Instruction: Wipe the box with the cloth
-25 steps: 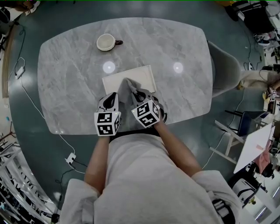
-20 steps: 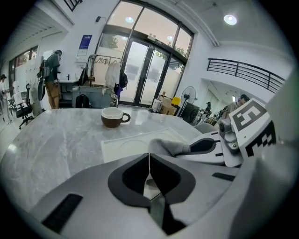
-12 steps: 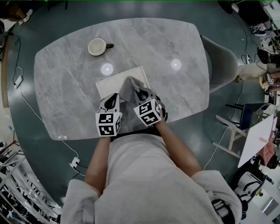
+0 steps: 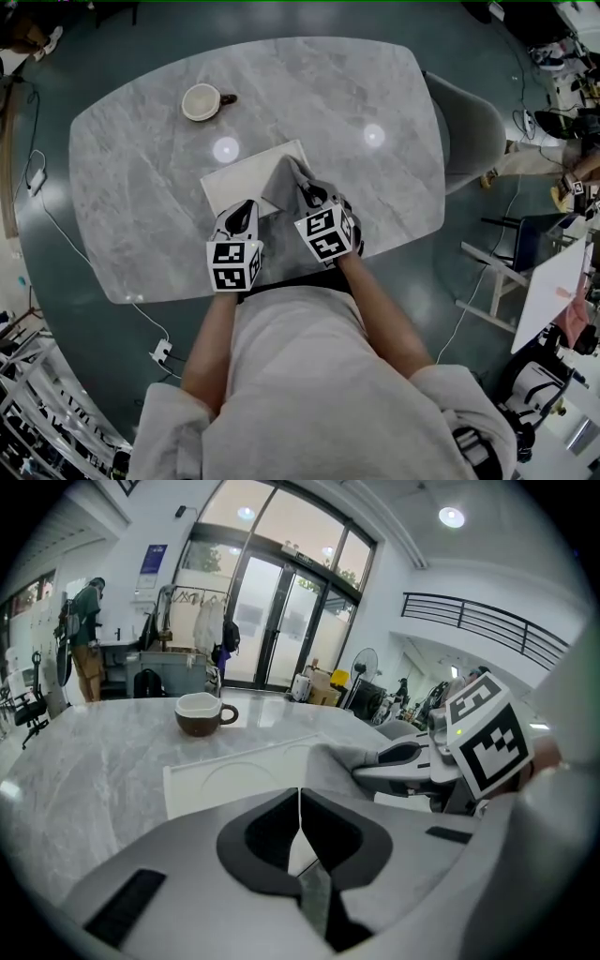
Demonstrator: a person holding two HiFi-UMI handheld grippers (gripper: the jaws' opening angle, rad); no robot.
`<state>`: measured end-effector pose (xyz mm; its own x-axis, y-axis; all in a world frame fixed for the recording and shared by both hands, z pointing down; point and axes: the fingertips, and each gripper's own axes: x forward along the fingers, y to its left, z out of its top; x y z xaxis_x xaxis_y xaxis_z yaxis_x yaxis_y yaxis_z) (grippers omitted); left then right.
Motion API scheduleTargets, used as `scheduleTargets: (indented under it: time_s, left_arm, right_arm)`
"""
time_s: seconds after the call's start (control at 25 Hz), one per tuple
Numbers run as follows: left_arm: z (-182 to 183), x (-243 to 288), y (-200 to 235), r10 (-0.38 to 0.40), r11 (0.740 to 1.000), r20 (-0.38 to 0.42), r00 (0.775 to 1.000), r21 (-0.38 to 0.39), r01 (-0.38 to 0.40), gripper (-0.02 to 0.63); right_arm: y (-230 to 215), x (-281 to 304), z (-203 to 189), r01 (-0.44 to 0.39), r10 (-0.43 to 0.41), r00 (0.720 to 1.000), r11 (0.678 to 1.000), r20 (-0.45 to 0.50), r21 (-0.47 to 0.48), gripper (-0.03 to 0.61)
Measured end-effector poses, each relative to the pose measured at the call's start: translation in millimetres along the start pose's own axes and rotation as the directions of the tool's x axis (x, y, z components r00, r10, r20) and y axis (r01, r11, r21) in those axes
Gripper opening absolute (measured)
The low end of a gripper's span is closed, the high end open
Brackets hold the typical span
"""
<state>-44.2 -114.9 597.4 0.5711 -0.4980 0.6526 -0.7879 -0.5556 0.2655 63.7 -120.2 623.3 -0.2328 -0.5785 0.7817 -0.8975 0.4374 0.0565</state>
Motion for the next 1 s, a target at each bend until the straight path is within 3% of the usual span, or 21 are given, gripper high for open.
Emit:
scheduleTargets:
  time_s: [0.36, 1.0]
  left_arm:
    - [-8.4, -5.9, -4.7, 0.005, 1.000, 0.002, 1.000, -0.014, -0.005, 0.029]
    - [-30.8, -22.7, -29.5, 0.043, 0.998, 0.012, 0.999, -0.048, -0.043, 0.029]
  right_arm:
    - [1.5, -5.0, -4.6, 0.034, -0.035, 0.999, 0.997, -0.011, -0.066, 0.032]
    - [3.8, -27.9, -36.2, 0.000, -0.001, 1.000, 0.999, -0.015, -0.046, 0.033]
